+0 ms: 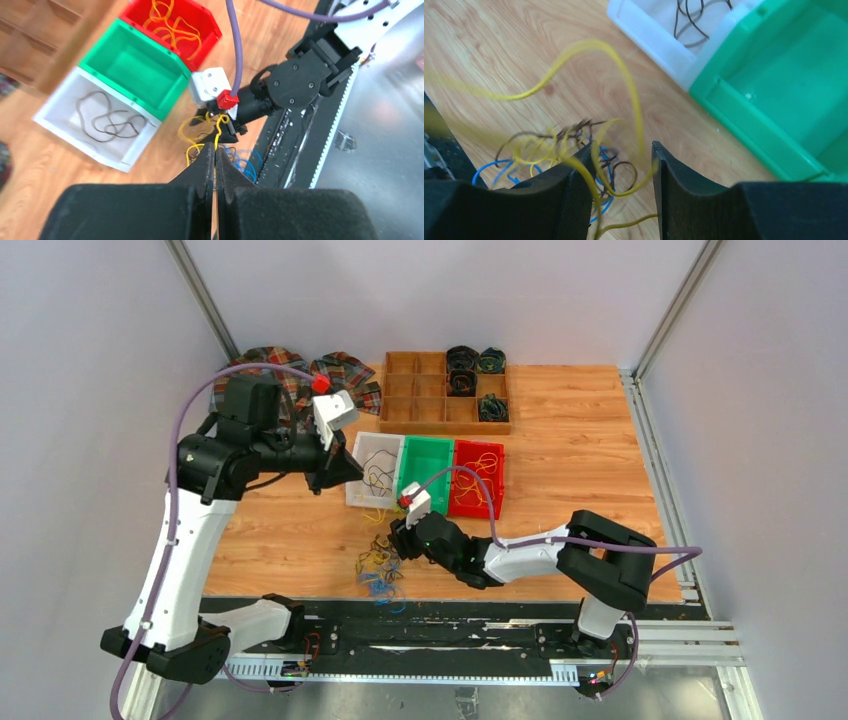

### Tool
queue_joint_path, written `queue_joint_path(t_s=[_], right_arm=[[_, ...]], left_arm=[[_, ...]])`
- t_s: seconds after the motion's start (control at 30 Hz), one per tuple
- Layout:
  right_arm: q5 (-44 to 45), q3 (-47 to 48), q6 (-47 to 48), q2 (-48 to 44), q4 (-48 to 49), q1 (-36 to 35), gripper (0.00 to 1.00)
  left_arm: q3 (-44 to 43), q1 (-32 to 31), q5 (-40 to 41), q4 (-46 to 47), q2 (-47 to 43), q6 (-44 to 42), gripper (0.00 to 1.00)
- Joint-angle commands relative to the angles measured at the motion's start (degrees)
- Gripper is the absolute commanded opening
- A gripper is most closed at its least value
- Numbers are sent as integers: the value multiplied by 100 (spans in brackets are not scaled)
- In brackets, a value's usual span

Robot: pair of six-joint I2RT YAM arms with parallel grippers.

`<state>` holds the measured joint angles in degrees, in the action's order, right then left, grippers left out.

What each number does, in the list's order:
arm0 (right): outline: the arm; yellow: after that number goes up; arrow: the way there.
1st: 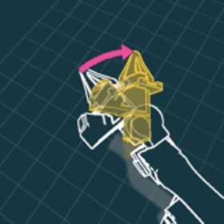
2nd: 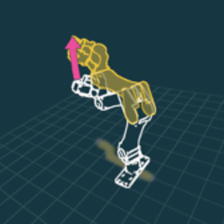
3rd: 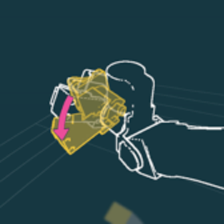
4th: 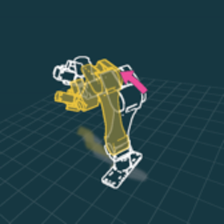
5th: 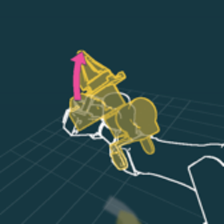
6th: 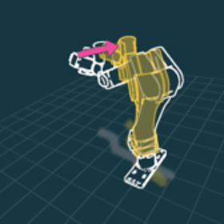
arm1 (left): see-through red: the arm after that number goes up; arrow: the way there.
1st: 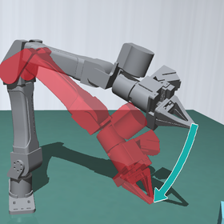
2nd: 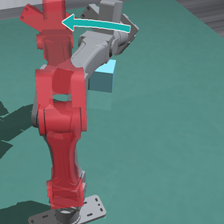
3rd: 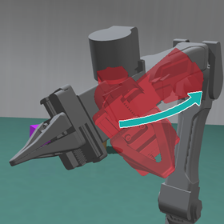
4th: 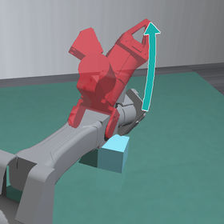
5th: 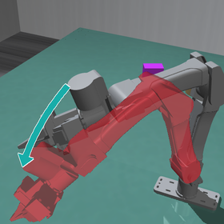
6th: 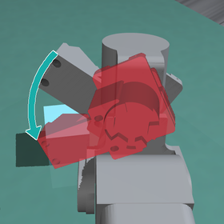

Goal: Untangle the cables

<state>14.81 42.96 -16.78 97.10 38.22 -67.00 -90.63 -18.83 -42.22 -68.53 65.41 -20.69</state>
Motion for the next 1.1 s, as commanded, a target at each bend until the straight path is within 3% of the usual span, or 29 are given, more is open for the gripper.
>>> queue_joint_path(t_s=[0.0, 0.4, 0.53, 0.7, 0.83, 0.93, 1.07], right_arm=[[266, -342, -239, 61, 274, 3, 43], [470, -490, -112, -37, 166, 7, 43], [435, -495, -101, -42, 111, 3, 46], [431, -545, -115, -103, 87, 3, 53], [459, -561, -56, -204, 54, 3, 56], [470, -514, 58, -449, -97, -1, 58], [501, -309, 338, -919, -415, 4, 62]], left_arm=[[-879, -13, 417, -61, 114, 0, 0], [-3671, -13, 1739, -25, 972, -265, 0], [-4528, -15, 2349, 523, 1148, -107, 0], [-4504, -15, 3067, 1855, 928, 69, 1], [-3604, -15, 3537, 3322, 356, 329, 0], [-3278, -13, 3115, 3479, 246, 346, 0], [-3582, -10, 3239, 3584, 445, 320, 0]])
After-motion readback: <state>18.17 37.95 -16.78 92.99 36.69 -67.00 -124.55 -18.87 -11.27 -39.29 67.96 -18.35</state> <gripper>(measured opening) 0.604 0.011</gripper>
